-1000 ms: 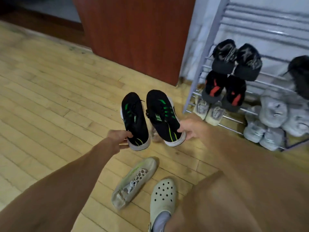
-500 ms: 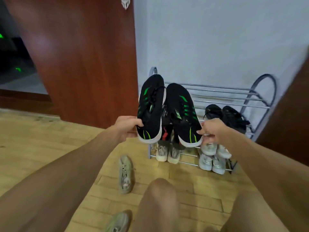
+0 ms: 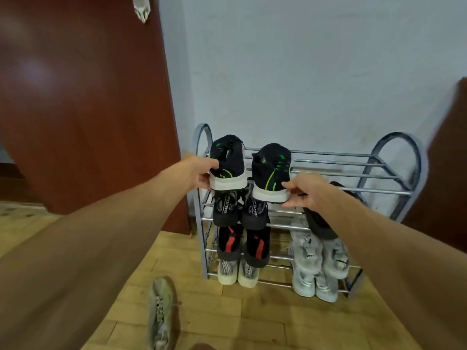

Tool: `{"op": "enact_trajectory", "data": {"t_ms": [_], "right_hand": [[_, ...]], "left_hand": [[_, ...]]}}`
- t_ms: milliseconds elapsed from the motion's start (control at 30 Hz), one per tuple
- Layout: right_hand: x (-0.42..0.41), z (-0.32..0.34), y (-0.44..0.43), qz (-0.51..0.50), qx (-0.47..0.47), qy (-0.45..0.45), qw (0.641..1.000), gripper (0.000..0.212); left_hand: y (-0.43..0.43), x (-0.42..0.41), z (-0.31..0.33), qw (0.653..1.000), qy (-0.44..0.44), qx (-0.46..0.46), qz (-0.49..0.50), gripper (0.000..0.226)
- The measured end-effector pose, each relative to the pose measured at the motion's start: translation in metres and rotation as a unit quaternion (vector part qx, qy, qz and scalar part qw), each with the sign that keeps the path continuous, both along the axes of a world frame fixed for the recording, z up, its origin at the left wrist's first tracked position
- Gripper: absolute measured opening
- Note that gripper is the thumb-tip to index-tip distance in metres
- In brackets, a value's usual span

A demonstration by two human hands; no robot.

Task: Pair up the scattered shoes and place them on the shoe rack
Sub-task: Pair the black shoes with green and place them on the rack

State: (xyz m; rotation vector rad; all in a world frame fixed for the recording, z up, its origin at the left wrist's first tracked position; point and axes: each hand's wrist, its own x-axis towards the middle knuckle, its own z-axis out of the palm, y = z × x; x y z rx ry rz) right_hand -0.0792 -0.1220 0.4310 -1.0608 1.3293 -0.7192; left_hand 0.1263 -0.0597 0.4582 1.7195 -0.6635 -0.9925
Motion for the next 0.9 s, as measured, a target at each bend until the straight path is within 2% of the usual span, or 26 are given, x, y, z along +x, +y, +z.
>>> {"op": "enact_trajectory", "data": {"t_ms": [100, 233, 267, 333, 500, 667, 767, 833, 900], "right_hand": [[0.014, -0.007, -0.025, -0.010, -0.009, -0.010, 1.000, 0.009], [0.026, -0.012, -0.053, -0.005, -0.009, -0.012, 1.000, 0.010], [0.027, -0.011, -0.058, 0.002, -0.008, -0.009, 1.000, 0.008], [0.030, -0.012, -0.065, 0.018, -0.015, 0.034, 0.999, 0.014], [0.032, -0.022, -0.067, 0.037, -0.073, 0.156, 0.984, 0.026], [0.032, -0.029, -0.043, 0.012, -0.201, 0.236, 0.951, 0.025], [0.042, -0.030, -0.014, 0.015, -0.255, 0.265, 0.930, 0.029], [0.053, -0.029, 0.011, 0.038, -0.282, 0.303, 0.909, 0.032], [0.069, -0.033, 0.036, 0.084, -0.283, 0.319, 0.901, 0.025]], "left_hand": [[-0.032, 0.010, -0.012, 1.000, -0.011, 0.002, -0.005, 0.024], [-0.068, 0.020, -0.027, 0.998, -0.062, 0.014, -0.024, 0.005], [-0.073, 0.022, -0.030, 0.996, -0.079, 0.013, -0.031, 0.013], [-0.081, 0.026, -0.032, 0.994, -0.099, 0.014, -0.049, 0.023], [-0.080, 0.030, -0.041, 0.981, -0.175, 0.025, -0.076, 0.026], [-0.049, 0.026, -0.044, 0.970, -0.235, -0.019, -0.061, 0.013], [-0.013, 0.025, -0.045, 0.970, -0.232, -0.059, -0.041, 0.021], [0.016, 0.029, -0.046, 0.973, -0.217, -0.058, -0.046, 0.015], [0.046, 0.039, -0.051, 0.973, -0.214, -0.033, -0.076, 0.014]]}}
